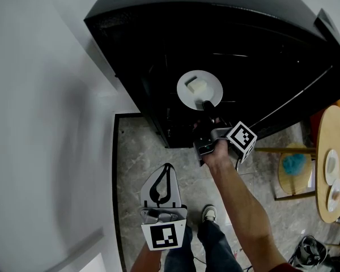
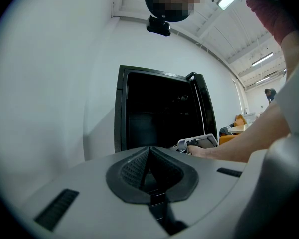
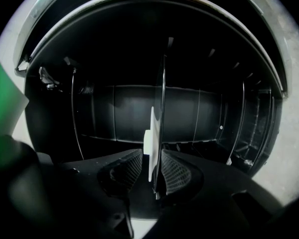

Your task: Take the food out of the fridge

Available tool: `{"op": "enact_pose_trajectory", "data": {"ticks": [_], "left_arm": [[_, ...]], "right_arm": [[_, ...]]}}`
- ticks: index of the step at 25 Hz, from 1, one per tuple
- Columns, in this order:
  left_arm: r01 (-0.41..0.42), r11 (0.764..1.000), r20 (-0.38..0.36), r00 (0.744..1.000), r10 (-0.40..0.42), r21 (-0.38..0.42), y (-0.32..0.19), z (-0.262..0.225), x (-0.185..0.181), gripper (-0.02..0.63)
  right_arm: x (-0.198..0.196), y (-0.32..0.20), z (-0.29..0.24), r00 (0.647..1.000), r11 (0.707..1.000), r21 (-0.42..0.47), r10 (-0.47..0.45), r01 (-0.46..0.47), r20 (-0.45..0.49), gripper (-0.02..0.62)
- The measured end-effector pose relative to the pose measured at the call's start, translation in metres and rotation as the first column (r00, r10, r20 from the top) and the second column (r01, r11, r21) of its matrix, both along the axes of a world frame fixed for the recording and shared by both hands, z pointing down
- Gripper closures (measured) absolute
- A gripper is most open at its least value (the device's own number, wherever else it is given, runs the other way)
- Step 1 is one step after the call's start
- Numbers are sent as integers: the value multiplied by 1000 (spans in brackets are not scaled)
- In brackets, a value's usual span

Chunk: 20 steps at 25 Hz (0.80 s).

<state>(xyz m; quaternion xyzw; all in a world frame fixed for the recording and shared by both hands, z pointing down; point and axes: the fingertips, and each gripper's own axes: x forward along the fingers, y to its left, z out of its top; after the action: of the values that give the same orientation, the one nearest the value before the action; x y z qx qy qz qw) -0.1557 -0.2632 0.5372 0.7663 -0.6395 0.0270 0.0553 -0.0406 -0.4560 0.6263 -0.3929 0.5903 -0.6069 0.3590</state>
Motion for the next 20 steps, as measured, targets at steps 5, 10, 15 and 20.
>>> {"op": "enact_pose_trajectory", "data": {"ticks": [5,10,15,20], "left_arm": [[2,1000,2,1000,-2,-5,1,2,-1,592],[2,1000,2,1000,-2,-5,1,1,0,592],[4,1000,0,1000,-4,0,1,0,-1,592],[1,1000,4,1000,-1,-2,3,0,0,592]], "right_arm": [[1,0,3,1000,1000,-10,5,-4,15,463],[0,1,4,1000,1000,-18,8,-7,24,470],[1,1,4,1000,1000,-24,11,-11,24,499],[2,2,3,999,999,-28,18,-18,27,532]]}}
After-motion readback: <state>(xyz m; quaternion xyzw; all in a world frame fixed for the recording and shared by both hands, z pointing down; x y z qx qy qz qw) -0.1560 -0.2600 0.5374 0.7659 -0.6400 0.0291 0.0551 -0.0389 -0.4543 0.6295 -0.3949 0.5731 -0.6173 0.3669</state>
